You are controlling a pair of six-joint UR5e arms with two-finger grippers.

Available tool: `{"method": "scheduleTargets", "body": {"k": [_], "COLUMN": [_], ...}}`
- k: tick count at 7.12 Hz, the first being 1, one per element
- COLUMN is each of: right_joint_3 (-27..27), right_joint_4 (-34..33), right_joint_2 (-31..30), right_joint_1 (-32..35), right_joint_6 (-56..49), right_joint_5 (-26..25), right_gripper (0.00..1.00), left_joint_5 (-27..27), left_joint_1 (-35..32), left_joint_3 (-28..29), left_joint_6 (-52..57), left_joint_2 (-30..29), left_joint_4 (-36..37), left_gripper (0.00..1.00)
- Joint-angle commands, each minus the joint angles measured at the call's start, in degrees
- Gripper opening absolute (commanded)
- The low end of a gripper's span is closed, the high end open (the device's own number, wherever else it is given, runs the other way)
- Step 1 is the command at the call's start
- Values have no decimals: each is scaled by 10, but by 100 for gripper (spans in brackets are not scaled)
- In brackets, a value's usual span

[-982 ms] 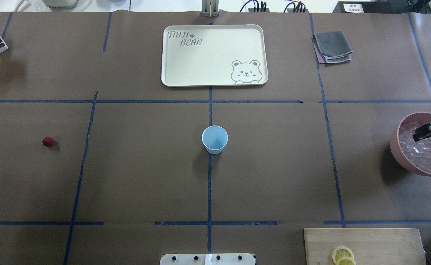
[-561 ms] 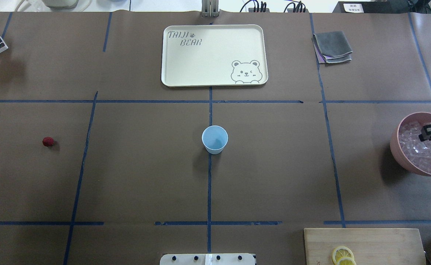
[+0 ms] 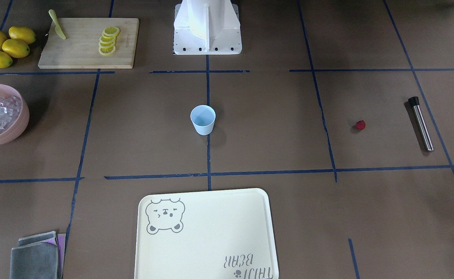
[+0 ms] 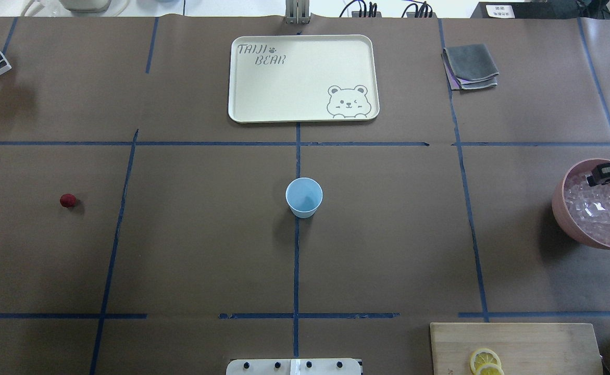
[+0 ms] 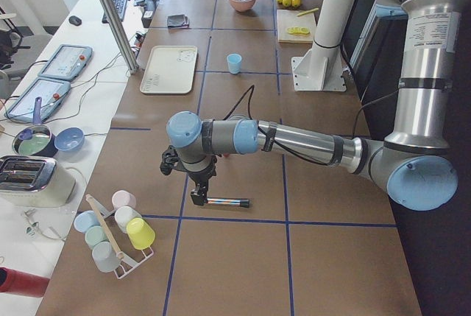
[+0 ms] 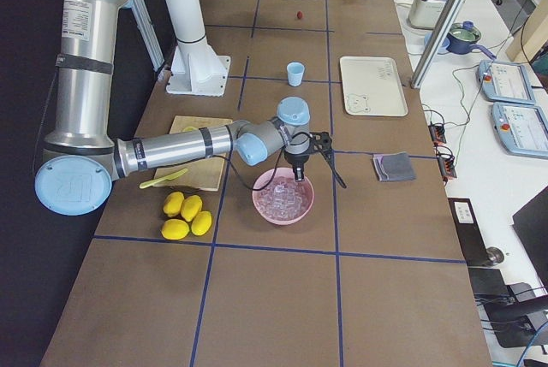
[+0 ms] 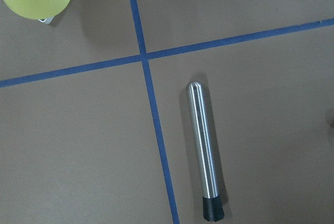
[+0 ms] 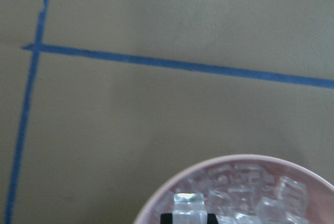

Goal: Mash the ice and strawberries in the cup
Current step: 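Lower the right gripper into the pink bowl and grasp an ice cube, then carry the ice cube over the blue cup and open the right gripper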

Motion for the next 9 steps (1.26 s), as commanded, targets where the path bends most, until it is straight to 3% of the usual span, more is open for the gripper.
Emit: {"method": "scheduleTargets", "body": {"k": [1, 2, 3, 4, 5, 6, 7, 9], "right_joint_3": [41, 53, 50, 47, 37, 12, -26, -47], "right_joint_4": [-1, -3, -3, -3, -21, -97, -158, -135], "right_joint_2": [70, 109, 168, 222, 273, 356, 418, 422], "right_joint_1": [-33, -77, -135, -190, -247, -281, -293, -328], "right_joint_6": [203, 283, 453, 552, 587, 636, 660, 656], "right_joint_5": [5, 3, -5, -33, -103, -138, -142, -162], "right_gripper": [0, 0, 0, 0, 0, 1, 1, 2], "left_joint_5": [0, 0, 0, 0, 0, 0, 0, 0], "left_joint_1": [0, 0, 0, 0, 1, 1, 1, 1], "left_joint_3": [0, 1, 6, 8, 9, 11, 11, 10], "left_joint_6": [1, 1, 1, 1, 1, 1, 1, 1], "left_joint_2": [0, 0, 0, 0, 0, 0, 0, 0], "left_joint_4": [0, 0, 0, -1, -1, -1, -1, -1], "left_gripper": [100, 100, 100, 100, 100, 100, 100, 100]}}
